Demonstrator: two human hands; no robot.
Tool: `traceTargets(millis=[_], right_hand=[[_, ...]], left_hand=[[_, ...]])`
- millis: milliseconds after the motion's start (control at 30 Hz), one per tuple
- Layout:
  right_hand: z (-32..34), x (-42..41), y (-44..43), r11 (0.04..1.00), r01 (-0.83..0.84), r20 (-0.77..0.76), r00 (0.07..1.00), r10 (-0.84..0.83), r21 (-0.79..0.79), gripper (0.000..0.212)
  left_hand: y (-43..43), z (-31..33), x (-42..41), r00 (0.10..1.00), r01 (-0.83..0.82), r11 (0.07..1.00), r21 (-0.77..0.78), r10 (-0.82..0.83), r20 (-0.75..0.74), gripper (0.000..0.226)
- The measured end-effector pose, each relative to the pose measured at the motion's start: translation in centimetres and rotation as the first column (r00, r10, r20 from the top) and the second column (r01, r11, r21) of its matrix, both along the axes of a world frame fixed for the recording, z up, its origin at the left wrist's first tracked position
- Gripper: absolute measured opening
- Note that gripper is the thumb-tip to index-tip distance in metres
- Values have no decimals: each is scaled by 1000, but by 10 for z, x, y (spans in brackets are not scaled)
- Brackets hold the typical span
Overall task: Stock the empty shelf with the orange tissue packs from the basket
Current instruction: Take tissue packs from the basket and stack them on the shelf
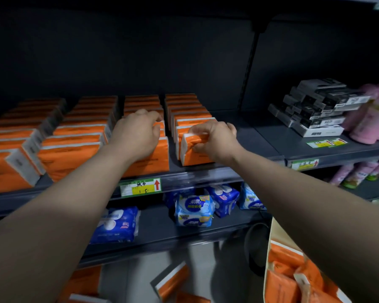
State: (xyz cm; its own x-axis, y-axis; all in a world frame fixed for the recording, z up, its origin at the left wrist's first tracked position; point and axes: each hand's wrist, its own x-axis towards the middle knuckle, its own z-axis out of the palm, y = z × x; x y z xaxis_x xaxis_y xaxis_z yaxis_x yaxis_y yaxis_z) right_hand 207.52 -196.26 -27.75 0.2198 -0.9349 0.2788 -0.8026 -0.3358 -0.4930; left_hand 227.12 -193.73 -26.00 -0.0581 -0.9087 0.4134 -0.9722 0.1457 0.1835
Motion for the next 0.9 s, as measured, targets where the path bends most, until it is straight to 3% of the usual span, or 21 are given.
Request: traceTargets(millis=[333,600,900], right_hand=[[-12,7,-11,999,-10,-28,1000,8,-54,42],[6,-14,-9,998,-59,4,998,59,-4,76],[21,-44,-26,999,-11,107,994,7,32,49]], left_hand=[[0,-10,13,999,-23,999,24,22,28,32],[0,-11,7,998,-46,998,39,45,36,31],[-17,-4,-1,998,-58,994,92,61,-26,34]])
